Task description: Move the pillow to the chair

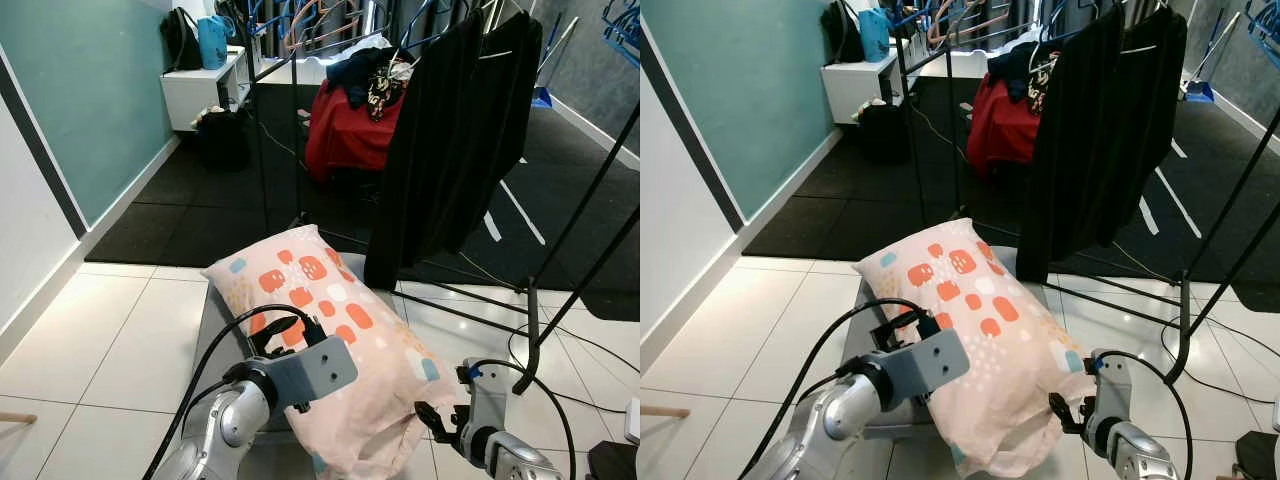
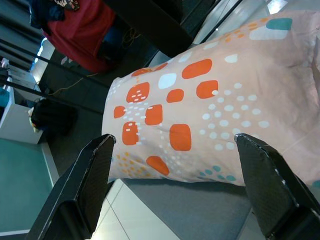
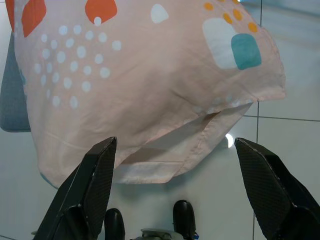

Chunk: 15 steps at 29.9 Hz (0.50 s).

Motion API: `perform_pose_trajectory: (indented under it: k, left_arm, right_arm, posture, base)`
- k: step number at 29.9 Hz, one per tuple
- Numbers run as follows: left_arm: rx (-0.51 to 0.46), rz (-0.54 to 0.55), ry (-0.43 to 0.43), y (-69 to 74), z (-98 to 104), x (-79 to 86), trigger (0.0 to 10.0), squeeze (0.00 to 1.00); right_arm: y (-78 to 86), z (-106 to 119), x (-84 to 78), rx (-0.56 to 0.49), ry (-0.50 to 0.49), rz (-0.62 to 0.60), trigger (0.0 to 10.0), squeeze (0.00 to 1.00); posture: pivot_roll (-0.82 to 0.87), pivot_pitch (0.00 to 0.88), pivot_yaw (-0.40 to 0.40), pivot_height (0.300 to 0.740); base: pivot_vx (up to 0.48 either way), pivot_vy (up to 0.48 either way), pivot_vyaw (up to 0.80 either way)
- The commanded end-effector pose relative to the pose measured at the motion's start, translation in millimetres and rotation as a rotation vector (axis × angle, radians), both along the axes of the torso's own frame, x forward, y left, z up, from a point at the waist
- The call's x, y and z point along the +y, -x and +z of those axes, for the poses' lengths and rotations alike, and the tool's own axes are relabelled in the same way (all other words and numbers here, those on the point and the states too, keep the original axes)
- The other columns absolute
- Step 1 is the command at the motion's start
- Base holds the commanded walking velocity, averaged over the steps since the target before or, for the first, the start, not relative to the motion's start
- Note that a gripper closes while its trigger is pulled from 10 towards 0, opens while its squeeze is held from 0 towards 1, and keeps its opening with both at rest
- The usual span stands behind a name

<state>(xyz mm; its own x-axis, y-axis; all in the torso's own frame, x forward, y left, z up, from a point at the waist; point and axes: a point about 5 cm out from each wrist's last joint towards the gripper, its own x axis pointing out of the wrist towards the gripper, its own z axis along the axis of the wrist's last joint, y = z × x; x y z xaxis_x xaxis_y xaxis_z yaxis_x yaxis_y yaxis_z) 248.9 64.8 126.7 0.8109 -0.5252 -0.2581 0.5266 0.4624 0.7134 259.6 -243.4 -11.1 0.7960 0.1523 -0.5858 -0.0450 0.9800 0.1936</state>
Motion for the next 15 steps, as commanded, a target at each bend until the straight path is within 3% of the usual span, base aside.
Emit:
perform_pose_trajectory:
  k: [1,9,15]
  left_arm:
    - [0.006,0.003,-0.004,0.4,-2.4,-0.5,10.0,0.00]
    - [0.008,0.001,-0.013,0.3,-2.6,-1.1,10.0,0.00]
    - [-0.031,-0.020,-0.070,2.8,-3.0,-4.0,10.0,0.00]
  right_arm:
    - [0.4,-1.2,1.5,0.010,-0.003,0.006,10.0,0.00]
    - [0.6,-1.8,1.5,0.014,0.000,0.010,10.0,0.00]
    - [1.3,-2.3,1.4,0.016,0.002,0.014,10.0,0.00]
  posture:
    - [-0.13,0.040,-0.020,0.740]
    - [-0.12,0.037,-0.022,0.740]
    - [-0.13,0.033,-0.020,0.740]
  base:
    - [0.000,0.000,0.00]
    - [0.000,0.000,0.00]
    - [0.000,0.000,0.00]
